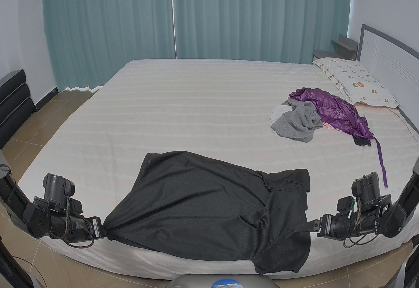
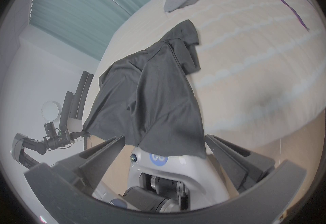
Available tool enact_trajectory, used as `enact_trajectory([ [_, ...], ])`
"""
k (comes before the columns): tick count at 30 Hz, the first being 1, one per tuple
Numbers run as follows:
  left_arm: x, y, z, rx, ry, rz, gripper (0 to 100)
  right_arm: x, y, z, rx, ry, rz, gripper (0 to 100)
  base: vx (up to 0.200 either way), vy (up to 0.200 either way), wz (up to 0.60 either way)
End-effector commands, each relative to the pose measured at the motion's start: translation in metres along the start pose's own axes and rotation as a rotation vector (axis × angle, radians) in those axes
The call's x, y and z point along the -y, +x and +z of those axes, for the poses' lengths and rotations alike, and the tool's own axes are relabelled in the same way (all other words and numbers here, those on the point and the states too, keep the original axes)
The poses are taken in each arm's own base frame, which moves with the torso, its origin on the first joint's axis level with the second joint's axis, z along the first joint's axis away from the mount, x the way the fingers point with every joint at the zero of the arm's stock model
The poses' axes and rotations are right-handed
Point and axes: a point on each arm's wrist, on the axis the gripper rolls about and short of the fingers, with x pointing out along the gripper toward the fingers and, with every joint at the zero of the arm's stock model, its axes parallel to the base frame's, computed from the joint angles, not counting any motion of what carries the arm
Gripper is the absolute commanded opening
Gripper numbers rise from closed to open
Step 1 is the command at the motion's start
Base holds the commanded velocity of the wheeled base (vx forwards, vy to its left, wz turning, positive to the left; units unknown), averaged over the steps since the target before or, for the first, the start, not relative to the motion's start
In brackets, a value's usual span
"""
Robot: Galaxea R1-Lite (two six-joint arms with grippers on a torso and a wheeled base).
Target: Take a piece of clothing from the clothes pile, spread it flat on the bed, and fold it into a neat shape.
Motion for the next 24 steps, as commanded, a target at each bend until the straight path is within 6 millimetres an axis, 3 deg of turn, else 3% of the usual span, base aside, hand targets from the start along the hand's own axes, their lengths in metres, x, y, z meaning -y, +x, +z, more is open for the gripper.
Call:
enact_trajectory([
  [1,0.0,0.001,0.0,-0.001,-0.001,0.0,0,0.019,0.046,0.013,-0.012,-0.053,-0.027,100,0.0,0.0,0.0],
  [10,-0.001,0.002,0.0,-0.004,-0.004,0.002,0,0.043,0.073,0.023,0.081,-0.062,-0.036,100,0.0,0.0,0.0],
  [11,-0.001,0.002,0.0,-0.004,-0.004,0.002,0,0.043,0.073,0.023,0.081,-0.062,-0.036,0,0.0,0.0,0.0],
  [22,-0.001,0.004,0.0,-0.012,-0.004,0.005,0,0.053,0.058,0.023,0.118,-0.026,-0.043,0,0.0,0.0,0.0],
  [24,-0.001,0.004,-0.001,-0.018,-0.004,0.007,0,0.058,0.047,0.02,0.136,-0.008,-0.049,0,0.0,0.0,0.0],
])
